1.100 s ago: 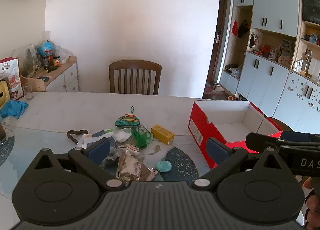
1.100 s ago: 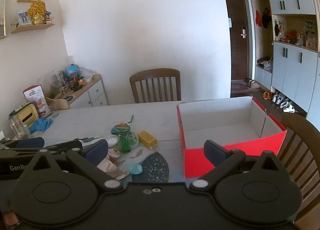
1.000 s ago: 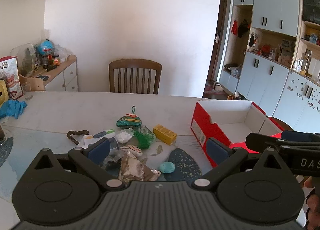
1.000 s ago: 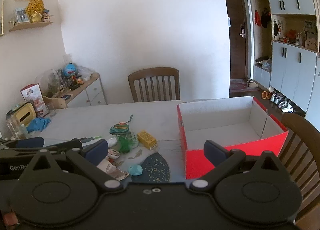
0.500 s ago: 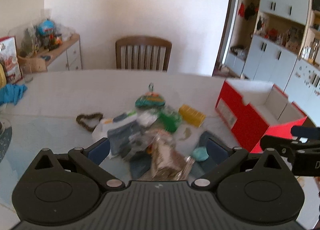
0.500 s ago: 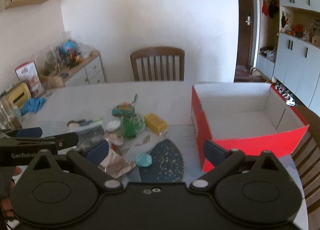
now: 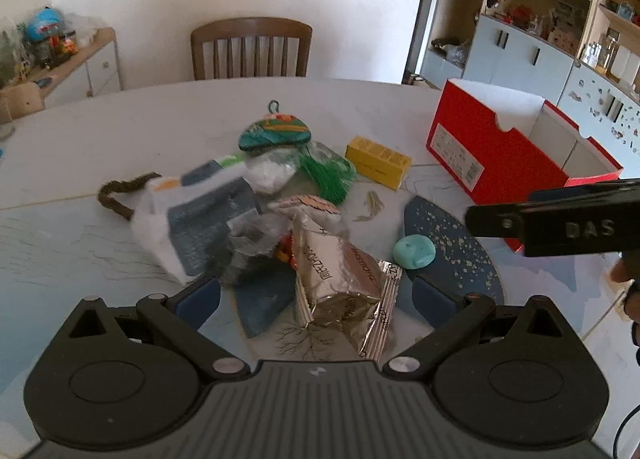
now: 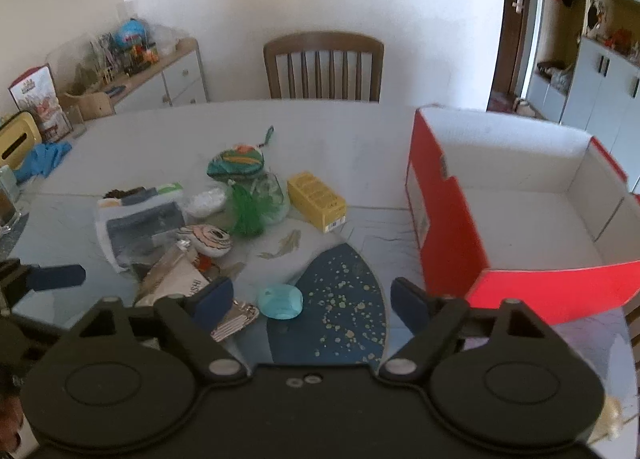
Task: Organize objects
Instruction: 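Reach the left gripper to the silver foil bag while the right gripper reaches the teal soap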
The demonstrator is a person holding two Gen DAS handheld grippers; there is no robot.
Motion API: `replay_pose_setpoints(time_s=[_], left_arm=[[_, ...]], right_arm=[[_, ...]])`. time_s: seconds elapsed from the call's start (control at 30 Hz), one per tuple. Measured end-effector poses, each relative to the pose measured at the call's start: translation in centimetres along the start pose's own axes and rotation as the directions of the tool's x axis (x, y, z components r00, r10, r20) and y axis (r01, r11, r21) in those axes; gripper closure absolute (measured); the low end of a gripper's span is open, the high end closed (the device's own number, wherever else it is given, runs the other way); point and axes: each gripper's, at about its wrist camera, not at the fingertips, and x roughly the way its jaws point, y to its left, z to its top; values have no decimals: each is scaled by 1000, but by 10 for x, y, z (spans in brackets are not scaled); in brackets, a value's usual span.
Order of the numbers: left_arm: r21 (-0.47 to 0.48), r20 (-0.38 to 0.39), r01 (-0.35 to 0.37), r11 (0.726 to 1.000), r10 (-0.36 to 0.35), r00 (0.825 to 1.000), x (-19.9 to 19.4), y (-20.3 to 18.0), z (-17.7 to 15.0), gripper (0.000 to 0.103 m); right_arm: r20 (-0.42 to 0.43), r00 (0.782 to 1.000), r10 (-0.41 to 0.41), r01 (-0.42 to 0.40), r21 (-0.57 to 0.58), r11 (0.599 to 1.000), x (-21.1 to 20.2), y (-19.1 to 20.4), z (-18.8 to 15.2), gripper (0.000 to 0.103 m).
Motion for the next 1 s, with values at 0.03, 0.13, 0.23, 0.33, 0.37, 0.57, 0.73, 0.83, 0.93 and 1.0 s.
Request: replay_pose_setpoints(time_s=[0.03,0.13,0.23,0.33,0.37,0.57,0.73,0.83,0.93,1.0], left_arm=[[1,-1,9,1000,-9,1000,4,0,0,1],[16,-23,16,1000,-16,1000,17,-2,-3,1],[23,-38,15,1000,-14,999,27,-4,-7,5],[22,-45,22,1000,-21,999,33,-4,-9,7],[23,-46,20,1000,-19,999,35,-4,-9,8],[24,-43,30,999,-29,999,41,-3,-3,18],[9,-63,49,999,-48,997,45,-2,-4,37],[11,-58,58,998,-58,997,45,-2,-5,43],[14,-56,59,998,-58,997,44,-4,-5,46],[20,-60,60,998,-59,996,43,-4,-5,48]], right_arm=[[-17,1000,6,-6,4,1000,6,0,1,20],[-56,998,23,-23,-4,1000,23,3,1,21],[-97,995,21,-22,-9,1000,39,5,1,27],[-130,991,31,-35,-27,999,52,10,0,30],[-139,990,31,-36,-35,999,56,12,-1,30],[-171,984,40,-45,-25,999,71,16,1,40],[-191,980,47,-44,18,999,77,12,0,54],[-191,981,45,-42,20,999,77,13,-1,58],[-192,980,45,-42,19,999,78,14,-1,61],[-194,980,46,-43,19,999,78,14,-1,65]])
